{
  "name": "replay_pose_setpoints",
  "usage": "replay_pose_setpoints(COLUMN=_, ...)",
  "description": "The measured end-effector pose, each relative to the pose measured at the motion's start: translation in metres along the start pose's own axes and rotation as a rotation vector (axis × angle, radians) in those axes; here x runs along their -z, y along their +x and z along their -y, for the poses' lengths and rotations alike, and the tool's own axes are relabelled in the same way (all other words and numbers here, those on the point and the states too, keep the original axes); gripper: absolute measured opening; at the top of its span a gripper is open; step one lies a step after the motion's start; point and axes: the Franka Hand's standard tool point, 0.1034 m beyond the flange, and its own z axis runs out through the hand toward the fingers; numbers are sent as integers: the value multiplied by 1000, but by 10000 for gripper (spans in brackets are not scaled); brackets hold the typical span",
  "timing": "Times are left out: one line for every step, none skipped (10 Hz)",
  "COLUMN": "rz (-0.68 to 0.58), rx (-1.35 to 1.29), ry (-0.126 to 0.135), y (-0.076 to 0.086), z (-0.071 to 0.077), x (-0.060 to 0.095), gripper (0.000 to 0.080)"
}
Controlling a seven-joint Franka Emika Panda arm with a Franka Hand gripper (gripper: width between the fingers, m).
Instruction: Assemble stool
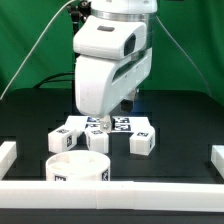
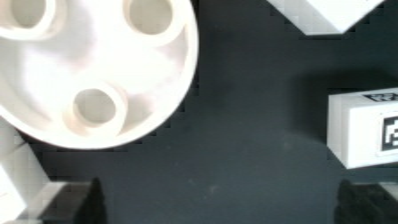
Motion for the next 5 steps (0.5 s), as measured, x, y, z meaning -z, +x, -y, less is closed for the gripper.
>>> replay_pose_setpoints(rz=0, rx=-1, ry=1, y=-1, z=0, x=0, gripper=650)
replay_pose_setpoints(rz=0, rx=-1, ry=1, y=-1, z=0, x=0, gripper=650)
replay_pose_setpoints(rz=-1, rx=-14, ry=0, y=-3, z=-1, x=-1, gripper=650)
replay_pose_setpoints(rz=-11, rx=-80, ry=-22, y=-12, z=-5, x=-7, gripper=650)
replay_pose_setpoints(rz=-31, rx=-120, ry=-51, y=-24, z=-10, x=-17, gripper=650)
